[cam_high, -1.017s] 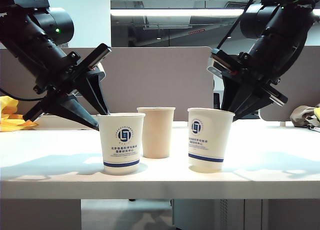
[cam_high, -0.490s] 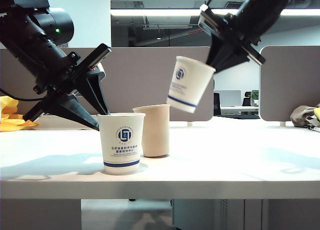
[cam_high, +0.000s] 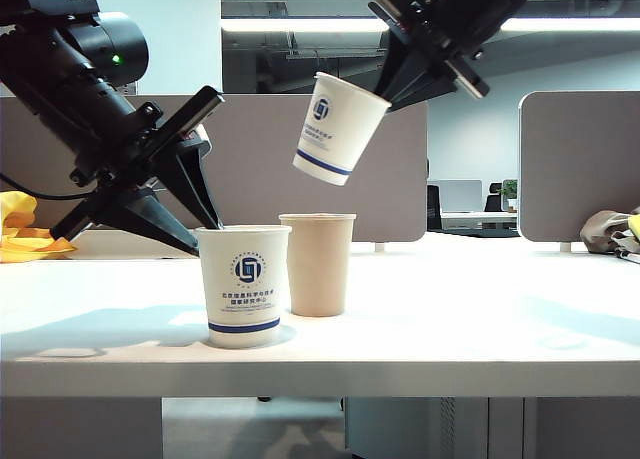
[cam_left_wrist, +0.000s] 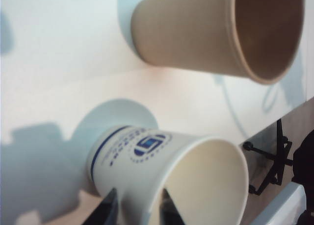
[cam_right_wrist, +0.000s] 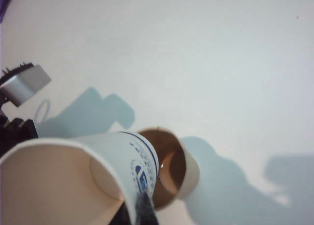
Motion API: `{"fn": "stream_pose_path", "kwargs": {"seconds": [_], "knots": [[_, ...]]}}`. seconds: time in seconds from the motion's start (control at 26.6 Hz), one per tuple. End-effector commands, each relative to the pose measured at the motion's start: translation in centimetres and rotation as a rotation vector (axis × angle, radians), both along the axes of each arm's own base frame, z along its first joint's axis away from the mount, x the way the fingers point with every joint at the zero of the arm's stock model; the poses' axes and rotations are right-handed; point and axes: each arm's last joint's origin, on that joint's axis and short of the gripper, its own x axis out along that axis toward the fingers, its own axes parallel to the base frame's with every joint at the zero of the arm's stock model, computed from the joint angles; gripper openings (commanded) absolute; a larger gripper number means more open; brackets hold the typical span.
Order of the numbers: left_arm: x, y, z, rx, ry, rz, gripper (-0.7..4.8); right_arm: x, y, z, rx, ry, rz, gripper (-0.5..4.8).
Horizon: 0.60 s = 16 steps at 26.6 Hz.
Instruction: Pick up all the paper cups on the table one by one and stack them together.
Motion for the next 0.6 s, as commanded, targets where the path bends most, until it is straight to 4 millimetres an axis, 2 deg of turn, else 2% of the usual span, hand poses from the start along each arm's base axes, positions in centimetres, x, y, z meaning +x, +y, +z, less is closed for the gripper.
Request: {"fn": "stream_pose_path", "kwargs": {"seconds": [0.04, 0.19, 0.3, 0.45, 0.53, 0.6], "knots": [[0.2, -0.1, 0.2, -0.012, -0.015, 0.001, 1.11, 0.9, 0.8, -2.1, -0.024, 0.068, 0.002, -0.05], [0.1, -0.1, 0.2, -0.010, -0.004, 0.002, 1.11, 1.7, 1.5, -4.2, -0.048, 0.120, 0.012, -0.05], [0.0, 0.0, 0.1, -0.010, 0.008, -0.001, 1.11, 1.9, 1.7, -4.5, -0.051, 0.120, 0.012, -0.02], [0.1, -0.1, 0.0, -0.011, 0.012, -0.001, 1.11, 2.1, 1.8, -3.9, -0.031, 0.093, 0.016, 2.22], [0.1, -0.1, -0.4, -0.008, 0.028, -0.003, 1.11, 2.3, 1.9, -3.2, -0.023, 0.073, 0.016, 2.60], [0.3, -0.2, -1.0, -0.013, 0.057, -0.010, 1.11, 2.4, 1.9, -2.3, -0.015, 0.053, 0.016, 2.67]]}}
